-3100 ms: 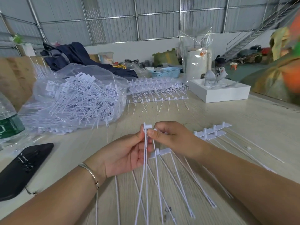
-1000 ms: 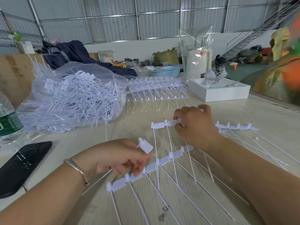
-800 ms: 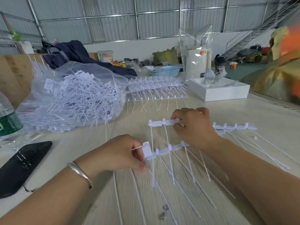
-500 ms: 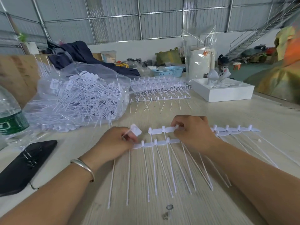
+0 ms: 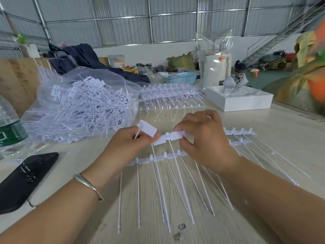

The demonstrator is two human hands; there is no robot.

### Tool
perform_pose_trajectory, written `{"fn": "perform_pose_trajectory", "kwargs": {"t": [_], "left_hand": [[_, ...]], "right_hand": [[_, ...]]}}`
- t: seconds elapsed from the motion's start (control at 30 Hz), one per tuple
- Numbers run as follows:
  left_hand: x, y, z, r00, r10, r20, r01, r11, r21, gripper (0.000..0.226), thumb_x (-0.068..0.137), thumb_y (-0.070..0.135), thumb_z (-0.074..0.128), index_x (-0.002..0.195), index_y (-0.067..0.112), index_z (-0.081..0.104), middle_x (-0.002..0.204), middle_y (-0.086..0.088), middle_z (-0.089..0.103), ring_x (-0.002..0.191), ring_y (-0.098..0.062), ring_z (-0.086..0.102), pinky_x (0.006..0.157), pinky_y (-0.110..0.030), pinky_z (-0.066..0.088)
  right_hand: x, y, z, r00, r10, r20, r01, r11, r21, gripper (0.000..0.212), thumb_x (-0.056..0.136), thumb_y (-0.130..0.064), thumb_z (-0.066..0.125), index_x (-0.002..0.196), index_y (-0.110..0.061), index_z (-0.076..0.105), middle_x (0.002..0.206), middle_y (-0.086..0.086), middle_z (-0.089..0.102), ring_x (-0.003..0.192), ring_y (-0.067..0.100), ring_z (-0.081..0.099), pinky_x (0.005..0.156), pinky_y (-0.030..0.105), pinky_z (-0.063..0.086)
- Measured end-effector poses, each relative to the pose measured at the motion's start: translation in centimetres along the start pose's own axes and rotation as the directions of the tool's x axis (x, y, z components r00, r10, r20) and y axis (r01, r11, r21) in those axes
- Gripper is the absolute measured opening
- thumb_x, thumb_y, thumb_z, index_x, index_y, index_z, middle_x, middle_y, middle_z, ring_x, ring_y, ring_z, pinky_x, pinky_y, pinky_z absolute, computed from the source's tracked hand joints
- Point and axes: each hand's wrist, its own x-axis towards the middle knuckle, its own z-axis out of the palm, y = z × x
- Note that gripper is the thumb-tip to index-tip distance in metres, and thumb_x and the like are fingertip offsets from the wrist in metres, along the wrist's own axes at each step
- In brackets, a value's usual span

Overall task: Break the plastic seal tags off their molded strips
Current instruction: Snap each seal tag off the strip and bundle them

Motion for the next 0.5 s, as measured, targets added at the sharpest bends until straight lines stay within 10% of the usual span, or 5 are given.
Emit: {"fn": "perform_pose_trajectory", "kwargs": {"t": [0.17,0.5], "left_hand": [[-0.5,0.8,-0.1,0.990,-0.031,0.137,0.043,0.996,-0.081,0.002,0.079,0.019,0.075,0.078,0.020,0.075,0.062,0.017,0.057,0.050,0.005,0.048,0.045,-0.006,0.034],[-0.4,1.2,-0.8,0.956,-0.114,0.272,0.227,0.871,-0.435,0.004,0.070,0.016,0.069,0.074,0.017,0.071,0.074,-0.004,0.041,0.045,-0.003,0.023,0.038,-0.015,0.014]], "right_hand": [[-0.1,0.4,0.2,0.997,0.058,0.051,-0.063,0.993,0.099,0.018,0.073,-0.011,0.072,0.090,-0.017,0.074,0.082,-0.006,0.068,0.079,0.022,0.063,0.094,0.034,0.032],[-0.2,0.5,0.0,0.981,0.093,0.170,-0.181,0.753,0.633,0.015,0.077,-0.036,0.075,0.091,-0.032,0.074,0.088,-0.015,0.072,0.082,0.001,0.063,0.078,0.023,0.048]]}}
